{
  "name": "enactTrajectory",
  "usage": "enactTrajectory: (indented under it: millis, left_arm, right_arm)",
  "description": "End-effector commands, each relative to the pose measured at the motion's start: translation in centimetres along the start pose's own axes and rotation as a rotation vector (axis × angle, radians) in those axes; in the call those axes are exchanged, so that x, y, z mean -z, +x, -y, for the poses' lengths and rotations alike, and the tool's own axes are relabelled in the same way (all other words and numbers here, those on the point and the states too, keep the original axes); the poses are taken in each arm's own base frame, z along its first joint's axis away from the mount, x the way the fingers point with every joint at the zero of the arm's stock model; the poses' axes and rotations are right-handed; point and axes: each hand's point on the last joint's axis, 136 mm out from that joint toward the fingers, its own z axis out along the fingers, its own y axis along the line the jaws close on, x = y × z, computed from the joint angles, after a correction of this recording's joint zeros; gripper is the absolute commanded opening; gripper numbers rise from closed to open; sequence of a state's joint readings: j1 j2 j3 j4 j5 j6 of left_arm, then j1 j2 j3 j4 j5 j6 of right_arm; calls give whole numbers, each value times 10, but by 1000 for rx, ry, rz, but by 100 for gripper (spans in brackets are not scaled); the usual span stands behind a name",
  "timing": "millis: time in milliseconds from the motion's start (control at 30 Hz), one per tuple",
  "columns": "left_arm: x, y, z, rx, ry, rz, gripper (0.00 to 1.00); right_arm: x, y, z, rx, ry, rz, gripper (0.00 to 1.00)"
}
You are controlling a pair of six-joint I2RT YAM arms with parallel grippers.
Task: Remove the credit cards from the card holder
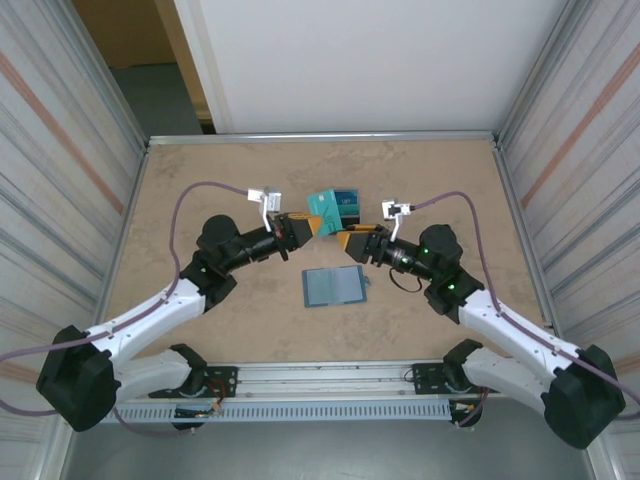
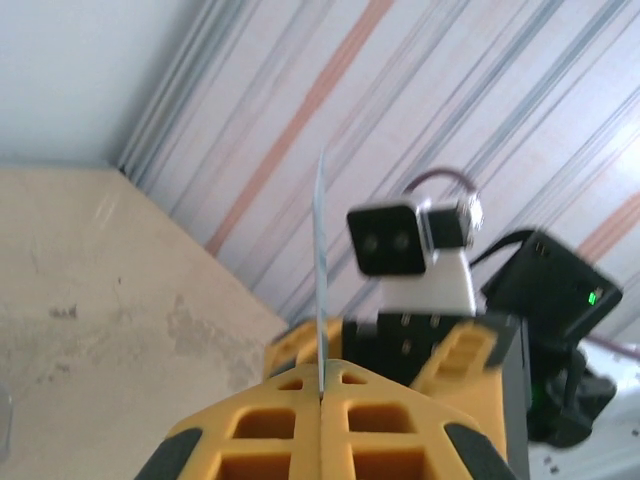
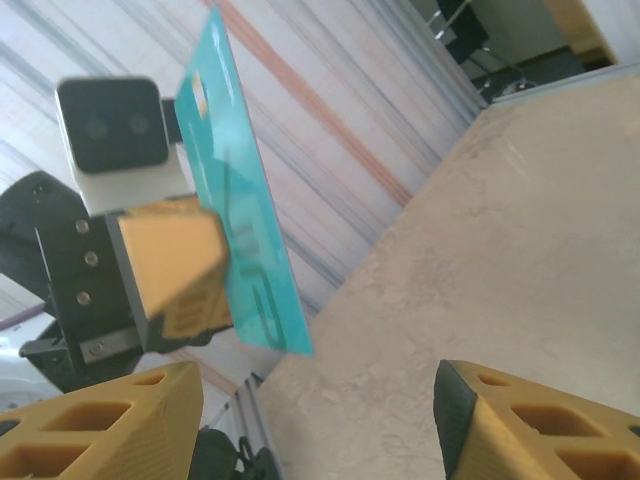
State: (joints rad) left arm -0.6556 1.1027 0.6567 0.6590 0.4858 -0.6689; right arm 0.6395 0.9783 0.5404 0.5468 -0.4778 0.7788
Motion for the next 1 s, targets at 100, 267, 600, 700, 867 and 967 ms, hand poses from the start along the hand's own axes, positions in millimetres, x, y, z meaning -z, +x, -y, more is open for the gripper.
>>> enactTrajectory:
  millis: [100, 267, 600, 700, 867, 967]
  left_arm:
    - [4, -29, 8, 30, 24, 150, 0]
    - [5, -29, 10, 41, 39, 153, 0]
    - [4, -25, 6, 51, 38, 148, 0]
    - [1, -22, 6, 53, 47, 138, 0]
    - [-1, -20, 3, 31, 21, 86, 16]
    - [2, -22, 2, -24, -26, 47, 59]
  right_arm:
    - [-25, -28, -39, 77, -134, 96, 61]
    - [-32, -41, -43, 105, -158, 139, 58]
    - [-29, -55, -55, 135, -194, 194, 17]
    - [-29, -56, -55, 145, -170, 180, 2]
    - [-24, -55, -51, 177, -65, 132, 0]
    - [-15, -55, -44, 187, 15, 114, 0]
